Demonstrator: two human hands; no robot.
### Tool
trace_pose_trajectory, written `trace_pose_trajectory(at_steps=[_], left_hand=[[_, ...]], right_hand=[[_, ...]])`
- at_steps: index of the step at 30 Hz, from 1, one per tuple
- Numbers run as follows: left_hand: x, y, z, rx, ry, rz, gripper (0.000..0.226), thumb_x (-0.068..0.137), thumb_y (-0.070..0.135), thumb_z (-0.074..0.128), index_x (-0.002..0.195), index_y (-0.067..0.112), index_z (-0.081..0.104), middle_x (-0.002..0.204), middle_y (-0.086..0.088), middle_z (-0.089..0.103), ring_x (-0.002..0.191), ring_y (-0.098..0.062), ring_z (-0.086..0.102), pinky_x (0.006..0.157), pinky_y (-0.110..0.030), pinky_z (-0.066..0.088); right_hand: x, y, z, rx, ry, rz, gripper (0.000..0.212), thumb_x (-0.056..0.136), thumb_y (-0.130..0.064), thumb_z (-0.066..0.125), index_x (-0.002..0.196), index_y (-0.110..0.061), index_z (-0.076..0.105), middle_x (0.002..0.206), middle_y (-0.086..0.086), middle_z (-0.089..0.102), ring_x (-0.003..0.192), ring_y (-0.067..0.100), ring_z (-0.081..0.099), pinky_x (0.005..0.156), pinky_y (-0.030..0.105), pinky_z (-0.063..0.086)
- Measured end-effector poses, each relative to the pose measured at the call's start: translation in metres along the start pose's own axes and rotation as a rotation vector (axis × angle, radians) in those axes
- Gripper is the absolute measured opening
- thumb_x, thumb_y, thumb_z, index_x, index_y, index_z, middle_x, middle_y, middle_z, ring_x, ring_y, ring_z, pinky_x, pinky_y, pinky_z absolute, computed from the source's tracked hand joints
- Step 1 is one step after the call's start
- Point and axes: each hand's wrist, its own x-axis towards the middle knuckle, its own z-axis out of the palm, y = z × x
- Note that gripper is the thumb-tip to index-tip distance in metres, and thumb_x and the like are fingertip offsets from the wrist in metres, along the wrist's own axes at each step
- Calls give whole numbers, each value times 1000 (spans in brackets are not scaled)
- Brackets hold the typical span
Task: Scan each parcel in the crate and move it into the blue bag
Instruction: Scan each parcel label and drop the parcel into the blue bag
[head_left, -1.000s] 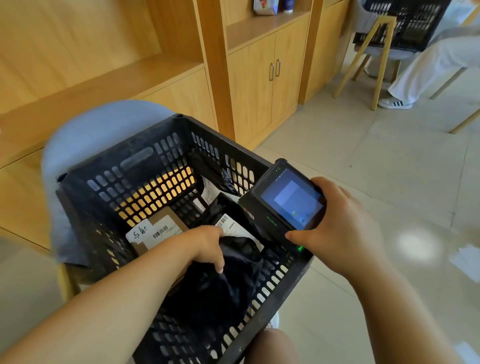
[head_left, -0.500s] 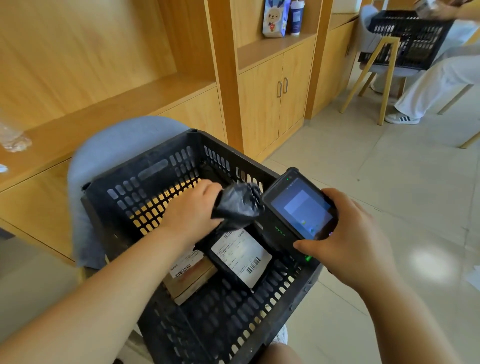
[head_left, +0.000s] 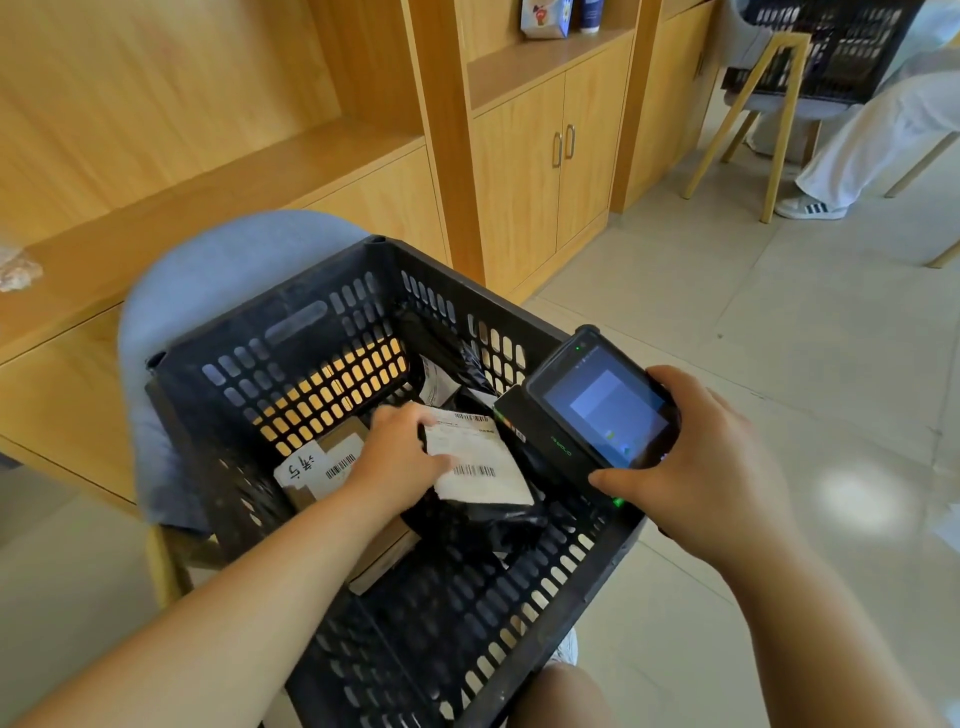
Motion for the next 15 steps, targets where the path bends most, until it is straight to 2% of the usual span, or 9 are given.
trace_pose_trajectory(at_steps=[2, 3, 5, 7, 12, 15], left_hand=[[4, -5, 5, -90, 15, -272, 73, 68, 19, 85, 128, 15, 45, 136, -8, 34, 102, -19, 46, 85, -31, 45], [6, -7, 5, -137, -6, -379, 78, 65, 15, 87, 129, 10, 43, 137, -12, 36, 104, -22, 47, 88, -34, 47], [11, -11, 6, -201, -83, -479, 69, 64, 10, 87, 122, 2, 49, 130, -18, 49, 106, -30, 53, 92, -44, 49], [12, -13, 8, -180, -151, -459, 56, 66, 9, 85, 113, -1, 57, 118, -17, 60, 103, -32, 56, 90, -44, 49], [8, -4, 21, -60, -384, -345, 59, 68, 16, 84, 121, 3, 60, 121, -12, 63, 111, -31, 58, 94, -40, 48], [2, 0, 22, -60, -450, -269, 37, 68, 22, 81, 101, 14, 68, 104, -5, 68, 95, -23, 63, 84, -36, 52]], right_hand=[[0, 1, 0, 4, 3, -2, 86, 50, -42, 82, 125, -33, 40, 90, -15, 45, 74, 18, 54, 58, 43, 54], [0, 1, 0, 3, 3, -2, 86, 50, -42, 82, 125, -33, 40, 90, -15, 45, 75, 18, 54, 57, 43, 54], [1, 1, 0, -3, 3, -4, 87, 50, -43, 82, 125, -33, 40, 90, -15, 45, 76, 17, 53, 57, 43, 54], [2, 2, 1, -7, -1, -5, 87, 49, -44, 81, 125, -34, 40, 89, -17, 44, 76, 17, 53, 58, 42, 54], [2, 2, 1, -1, -13, 1, 87, 50, -44, 81, 125, -34, 39, 93, -15, 46, 75, 18, 54, 58, 43, 54], [2, 2, 0, -7, -16, 5, 86, 50, -44, 81, 125, -34, 39, 92, -15, 47, 73, 19, 55, 61, 45, 54]])
